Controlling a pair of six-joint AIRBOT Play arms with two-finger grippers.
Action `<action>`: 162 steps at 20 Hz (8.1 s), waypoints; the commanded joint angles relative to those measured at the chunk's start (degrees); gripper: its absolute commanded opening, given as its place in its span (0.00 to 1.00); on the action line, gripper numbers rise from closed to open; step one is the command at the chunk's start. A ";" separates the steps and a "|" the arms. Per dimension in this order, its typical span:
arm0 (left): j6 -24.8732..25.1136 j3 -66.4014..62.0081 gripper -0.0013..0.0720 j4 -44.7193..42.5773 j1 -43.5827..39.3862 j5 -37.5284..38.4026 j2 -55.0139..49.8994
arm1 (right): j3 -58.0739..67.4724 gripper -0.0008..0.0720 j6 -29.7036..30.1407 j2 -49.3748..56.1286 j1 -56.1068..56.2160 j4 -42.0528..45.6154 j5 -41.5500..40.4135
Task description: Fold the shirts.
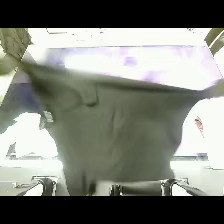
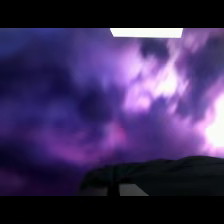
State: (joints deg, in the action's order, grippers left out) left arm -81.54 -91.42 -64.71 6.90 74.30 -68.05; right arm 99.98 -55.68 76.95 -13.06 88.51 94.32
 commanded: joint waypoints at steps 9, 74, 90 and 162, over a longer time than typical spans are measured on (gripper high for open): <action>4.22 -0.66 0.06 10.71 -1.07 -24.68 -33.75 | -2.82 0.07 -14.69 25.49 5.09 -2.51 -47.58; 0.76 63.93 0.07 12.24 -11.98 -16.33 6.21 | -46.95 0.88 1.90 5.68 -7.80 -9.97 -13.75; 6.58 50.75 0.06 9.09 -9.81 -8.63 14.82 | -42.80 0.07 4.44 -2.64 -7.78 -15.98 -16.68; 1.51 6.95 0.06 7.98 -21.84 -13.64 -20.48 | -8.22 0.07 -8.61 3.28 21.22 -42.88 -27.12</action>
State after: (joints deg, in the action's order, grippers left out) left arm -77.69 -86.11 -39.86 -22.50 56.23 -97.76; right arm 91.79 -64.58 75.57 0.71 47.44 75.24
